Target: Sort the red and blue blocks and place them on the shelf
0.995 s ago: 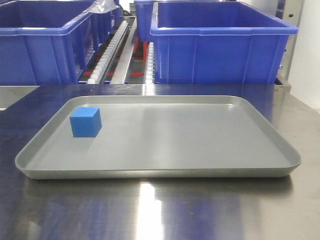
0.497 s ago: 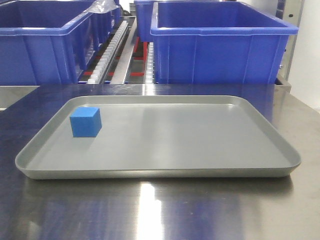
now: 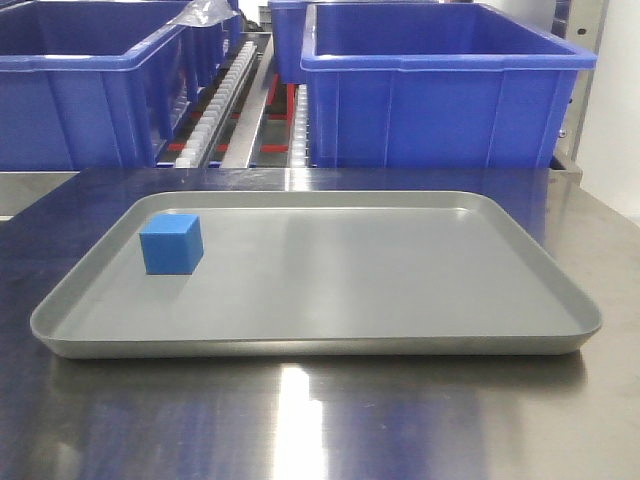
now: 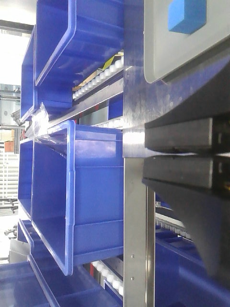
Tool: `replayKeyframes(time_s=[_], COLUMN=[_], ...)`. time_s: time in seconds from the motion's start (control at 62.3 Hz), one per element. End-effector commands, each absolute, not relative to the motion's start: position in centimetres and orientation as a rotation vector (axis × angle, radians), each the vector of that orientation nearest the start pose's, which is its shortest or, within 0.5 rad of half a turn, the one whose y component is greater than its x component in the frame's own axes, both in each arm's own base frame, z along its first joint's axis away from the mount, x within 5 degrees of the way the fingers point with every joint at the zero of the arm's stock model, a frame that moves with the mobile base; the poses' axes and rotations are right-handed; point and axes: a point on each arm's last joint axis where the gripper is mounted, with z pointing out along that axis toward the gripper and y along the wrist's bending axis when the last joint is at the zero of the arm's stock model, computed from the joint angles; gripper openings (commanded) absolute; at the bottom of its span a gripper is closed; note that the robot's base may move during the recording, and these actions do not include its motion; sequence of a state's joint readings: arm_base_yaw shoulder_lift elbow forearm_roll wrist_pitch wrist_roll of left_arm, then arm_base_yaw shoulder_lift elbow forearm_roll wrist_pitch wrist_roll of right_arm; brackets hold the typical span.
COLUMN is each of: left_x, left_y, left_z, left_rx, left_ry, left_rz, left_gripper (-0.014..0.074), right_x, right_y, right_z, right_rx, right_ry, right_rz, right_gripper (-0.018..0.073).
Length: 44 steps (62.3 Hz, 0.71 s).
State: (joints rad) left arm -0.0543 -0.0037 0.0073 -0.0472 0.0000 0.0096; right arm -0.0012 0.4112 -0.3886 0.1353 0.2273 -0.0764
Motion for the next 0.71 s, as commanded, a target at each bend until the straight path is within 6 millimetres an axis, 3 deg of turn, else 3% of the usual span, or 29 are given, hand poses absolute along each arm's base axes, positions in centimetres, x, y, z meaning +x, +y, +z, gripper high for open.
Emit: replayKeyframes(time_s=[0.0, 0.273, 0.514, 0.69], left_x=[5.5, 5.9, 7.9, 10.9], left_y=[-0.3, -0.5, -0.6, -0.7], left_z=[21.0, 22.2, 25.7, 28.9], left_rx=[0.006, 0.147, 0.129, 0.082], left_ry=[1.419, 1.431, 1.502, 1.563], left_rz=[-0.091, 0.047, 0.023, -0.022], left_gripper=[0.0125, 0.0125, 0.0125, 0.0125], right_x=[9.6, 9.6, 9.6, 9.6], right_y=[0.1, 0.1, 0.1, 0.1], right_z=[31.2, 31.2, 31.2, 31.2], right_rx=[0.034, 0.034, 0.034, 0.034], right_ry=[1.617, 1.617, 1.617, 1.617], right_rz=[0.051, 0.051, 0.051, 0.051], right_gripper=[0.0278, 0.0278, 0.0278, 0.0278])
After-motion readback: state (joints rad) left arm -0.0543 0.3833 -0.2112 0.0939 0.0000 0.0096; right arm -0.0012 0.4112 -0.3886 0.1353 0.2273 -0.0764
